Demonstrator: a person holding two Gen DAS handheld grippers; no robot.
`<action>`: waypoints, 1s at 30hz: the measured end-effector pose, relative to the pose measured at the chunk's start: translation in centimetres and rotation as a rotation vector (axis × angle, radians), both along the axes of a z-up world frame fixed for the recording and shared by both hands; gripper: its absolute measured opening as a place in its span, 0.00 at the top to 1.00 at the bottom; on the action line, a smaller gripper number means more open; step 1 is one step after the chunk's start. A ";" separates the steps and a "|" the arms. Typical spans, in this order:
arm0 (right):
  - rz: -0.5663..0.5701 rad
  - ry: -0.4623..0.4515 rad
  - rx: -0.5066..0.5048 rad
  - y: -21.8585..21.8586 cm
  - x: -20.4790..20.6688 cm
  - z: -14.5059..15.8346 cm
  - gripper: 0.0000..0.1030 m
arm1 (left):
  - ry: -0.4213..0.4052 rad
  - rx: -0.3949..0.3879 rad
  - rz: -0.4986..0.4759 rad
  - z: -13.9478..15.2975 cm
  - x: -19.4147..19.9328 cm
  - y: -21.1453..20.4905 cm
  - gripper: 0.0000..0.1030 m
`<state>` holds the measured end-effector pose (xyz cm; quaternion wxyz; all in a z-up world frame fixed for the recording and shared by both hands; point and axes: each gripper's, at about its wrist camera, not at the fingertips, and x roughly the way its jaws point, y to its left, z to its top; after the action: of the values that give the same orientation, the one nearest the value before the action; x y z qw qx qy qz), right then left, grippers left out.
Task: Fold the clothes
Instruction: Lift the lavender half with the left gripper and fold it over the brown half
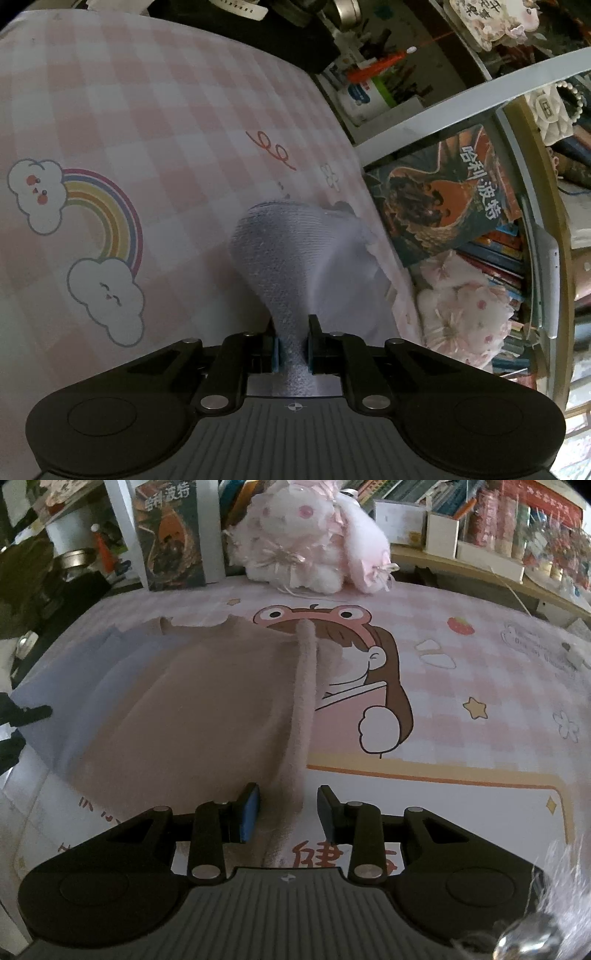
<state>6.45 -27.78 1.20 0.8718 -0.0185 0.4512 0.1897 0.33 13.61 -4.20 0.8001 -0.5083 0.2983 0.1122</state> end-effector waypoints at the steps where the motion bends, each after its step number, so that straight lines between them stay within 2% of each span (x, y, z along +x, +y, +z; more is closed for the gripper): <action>1: 0.003 0.000 -0.001 0.0 0.0 0.0 0.69 | 0.002 -0.002 0.000 -0.1 0.0 0.0 0.88; 4: 0.012 0.000 0.004 -0.2 0.2 -0.1 0.68 | 0.003 -0.015 0.007 -0.3 0.1 0.2 0.83; 8: 0.030 -0.001 0.016 -0.6 0.3 -0.2 0.67 | -0.006 -0.049 0.036 -0.6 0.0 0.6 0.83; 14: 0.066 0.004 0.023 -0.7 0.5 -0.2 0.67 | 0.000 -0.047 0.122 -0.6 0.3 0.1 0.83; 17: 0.077 0.005 0.032 -0.8 0.5 -0.2 0.67 | -0.005 -0.045 0.160 -0.6 0.4 -0.4 0.87; 22: 0.098 0.006 0.047 -1.1 0.6 -0.3 0.67 | -0.018 0.037 0.128 1.5 0.5 -1.1 0.89; 30: 0.138 0.013 0.074 -1.6 1.0 -0.4 0.67 | -0.141 0.281 -0.035 8.5 1.5 -6.1 0.89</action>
<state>7.47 -29.39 0.78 0.8539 -0.0162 0.4471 0.2658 1.81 7.46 4.30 0.8839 -0.3929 0.2316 0.1031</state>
